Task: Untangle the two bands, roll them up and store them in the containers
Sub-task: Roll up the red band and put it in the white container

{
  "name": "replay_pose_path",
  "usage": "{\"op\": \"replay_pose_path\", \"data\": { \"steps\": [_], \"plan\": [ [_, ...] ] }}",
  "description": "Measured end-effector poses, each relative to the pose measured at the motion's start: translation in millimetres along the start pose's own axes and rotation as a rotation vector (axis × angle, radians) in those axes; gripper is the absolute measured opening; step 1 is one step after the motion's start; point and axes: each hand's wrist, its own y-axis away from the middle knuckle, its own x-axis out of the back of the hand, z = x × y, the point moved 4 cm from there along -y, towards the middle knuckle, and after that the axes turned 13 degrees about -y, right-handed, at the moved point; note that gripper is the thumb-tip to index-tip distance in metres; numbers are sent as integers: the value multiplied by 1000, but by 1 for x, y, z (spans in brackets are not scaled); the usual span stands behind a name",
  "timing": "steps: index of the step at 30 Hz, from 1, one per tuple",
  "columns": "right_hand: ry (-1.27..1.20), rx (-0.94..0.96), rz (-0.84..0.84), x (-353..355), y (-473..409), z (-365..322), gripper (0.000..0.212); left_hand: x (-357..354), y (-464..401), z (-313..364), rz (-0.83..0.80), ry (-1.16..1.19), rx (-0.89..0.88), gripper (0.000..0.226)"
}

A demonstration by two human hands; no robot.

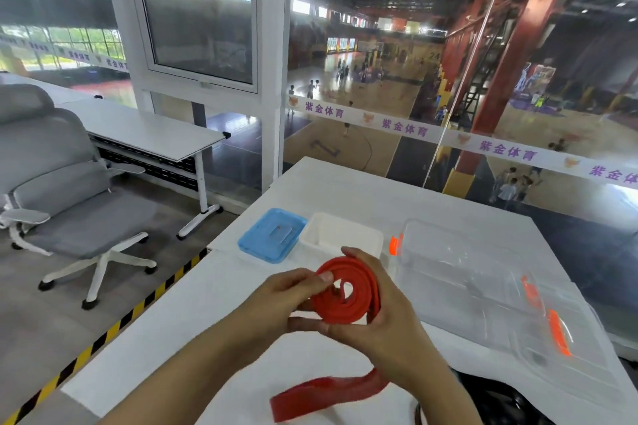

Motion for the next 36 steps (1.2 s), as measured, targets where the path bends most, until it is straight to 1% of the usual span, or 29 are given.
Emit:
{"op": "replay_pose_path", "data": {
  "steps": [3, 5, 6, 8, 12, 15, 20, 22, 24, 27, 29, 31, 33, 36],
  "plan": [
    [75, 4, -185, 4, -1, -11, 96, 14, -1, 14, -138, -157, -49, 50],
    [102, 14, -257, 0, 0, -17, 99, 18, -3, 27, -217, -301, -80, 45],
    [108, 12, -273, -1, 0, -20, 100, 19, -4, 33, -230, -358, -88, 44],
    [108, 4, -267, -1, 0, -21, 104, 20, -7, 39, -211, -406, -97, 45],
    [130, -20, -204, 3, 2, -20, 110, 17, -9, 30, -97, -348, -138, 41],
    [67, -31, -182, 9, 5, -17, 102, 12, -7, 26, -40, -243, -186, 42],
    [-8, -69, -189, 21, 9, -12, 86, 7, -6, 33, 41, -183, -277, 39],
    [-71, -124, -158, 23, 12, -7, 79, 9, -6, 34, 102, -139, -295, 39],
    [-129, -127, -94, 22, 14, -4, 84, 8, -6, 33, 170, -75, -306, 40],
    [-178, -19, -2, 11, 15, -2, 99, -2, -7, 31, 265, 23, -284, 41],
    [-231, 31, 58, 2, 16, 1, 103, -9, -8, 27, 312, 77, -260, 43],
    [-207, 65, 130, -6, 17, 1, 105, -15, -10, 21, 356, 137, -226, 48],
    [-197, 84, 210, -12, 17, 1, 100, -21, -10, 16, 376, 192, -185, 51],
    [-180, 77, 338, -16, 19, 4, 88, -33, -8, 8, 373, 199, -132, 51]
  ]
}}
